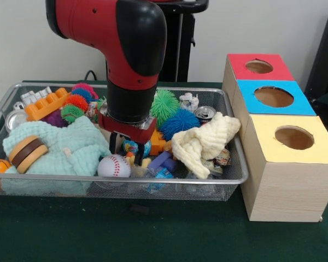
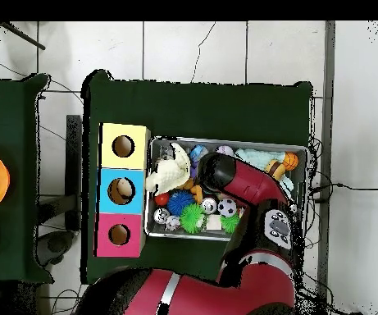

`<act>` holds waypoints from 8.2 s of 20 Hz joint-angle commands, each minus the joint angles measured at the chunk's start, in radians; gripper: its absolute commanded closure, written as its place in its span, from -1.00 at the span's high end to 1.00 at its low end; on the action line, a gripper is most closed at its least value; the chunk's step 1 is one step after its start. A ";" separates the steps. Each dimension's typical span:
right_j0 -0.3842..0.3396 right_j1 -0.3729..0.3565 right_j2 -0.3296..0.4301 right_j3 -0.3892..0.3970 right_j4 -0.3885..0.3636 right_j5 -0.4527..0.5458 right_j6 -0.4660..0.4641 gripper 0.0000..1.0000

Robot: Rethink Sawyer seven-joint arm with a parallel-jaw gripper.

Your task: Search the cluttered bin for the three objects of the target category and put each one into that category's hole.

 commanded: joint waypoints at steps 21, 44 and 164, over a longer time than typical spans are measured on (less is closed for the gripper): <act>0.050 0.022 0.114 0.015 0.017 -0.031 0.174 1.00; 0.062 0.001 0.102 0.006 0.015 -0.023 0.175 -1.00; 0.363 -0.689 -0.124 0.588 -0.093 0.154 0.205 -1.00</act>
